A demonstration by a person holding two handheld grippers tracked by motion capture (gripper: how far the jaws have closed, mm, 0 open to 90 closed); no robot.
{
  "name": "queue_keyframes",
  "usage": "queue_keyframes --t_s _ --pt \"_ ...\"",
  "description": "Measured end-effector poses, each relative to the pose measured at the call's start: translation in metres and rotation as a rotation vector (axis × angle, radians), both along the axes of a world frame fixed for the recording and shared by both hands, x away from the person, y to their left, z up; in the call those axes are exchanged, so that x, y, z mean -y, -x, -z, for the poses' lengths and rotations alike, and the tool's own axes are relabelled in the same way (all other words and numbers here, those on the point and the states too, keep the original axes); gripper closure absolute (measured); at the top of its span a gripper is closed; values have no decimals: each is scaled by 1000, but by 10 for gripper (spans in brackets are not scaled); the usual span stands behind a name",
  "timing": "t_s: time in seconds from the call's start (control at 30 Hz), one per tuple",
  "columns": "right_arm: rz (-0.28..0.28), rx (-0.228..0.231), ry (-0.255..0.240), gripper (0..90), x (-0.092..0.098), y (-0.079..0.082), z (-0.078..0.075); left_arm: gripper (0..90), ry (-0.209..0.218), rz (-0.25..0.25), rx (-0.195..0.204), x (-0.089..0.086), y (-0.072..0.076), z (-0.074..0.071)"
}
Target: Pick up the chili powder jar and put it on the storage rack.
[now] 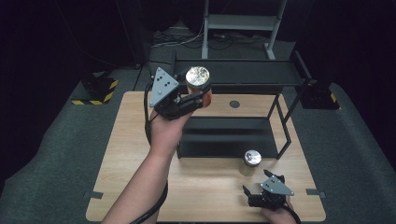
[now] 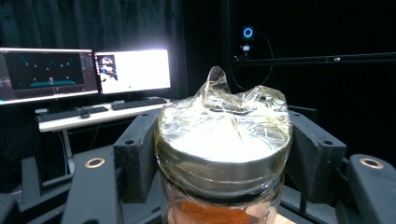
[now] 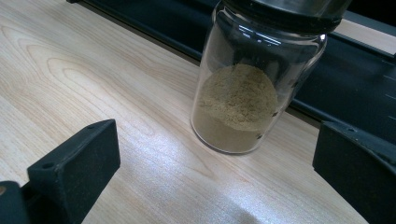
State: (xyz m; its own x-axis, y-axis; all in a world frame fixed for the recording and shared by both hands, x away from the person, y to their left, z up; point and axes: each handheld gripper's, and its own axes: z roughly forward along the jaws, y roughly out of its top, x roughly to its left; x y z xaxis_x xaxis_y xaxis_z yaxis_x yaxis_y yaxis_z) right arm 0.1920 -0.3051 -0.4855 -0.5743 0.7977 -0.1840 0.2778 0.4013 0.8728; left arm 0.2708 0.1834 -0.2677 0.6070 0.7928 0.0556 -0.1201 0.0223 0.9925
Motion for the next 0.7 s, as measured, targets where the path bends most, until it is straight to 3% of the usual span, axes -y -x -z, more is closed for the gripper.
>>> queue_keyframes --t_s 0.2,0.7 --pt "2 2 1 0 0 1 0 343 24 -18 3 4 -7 -7" --pt "2 -1 -12 0 2 0 0 343 17 -68 8 16 -27 -21"
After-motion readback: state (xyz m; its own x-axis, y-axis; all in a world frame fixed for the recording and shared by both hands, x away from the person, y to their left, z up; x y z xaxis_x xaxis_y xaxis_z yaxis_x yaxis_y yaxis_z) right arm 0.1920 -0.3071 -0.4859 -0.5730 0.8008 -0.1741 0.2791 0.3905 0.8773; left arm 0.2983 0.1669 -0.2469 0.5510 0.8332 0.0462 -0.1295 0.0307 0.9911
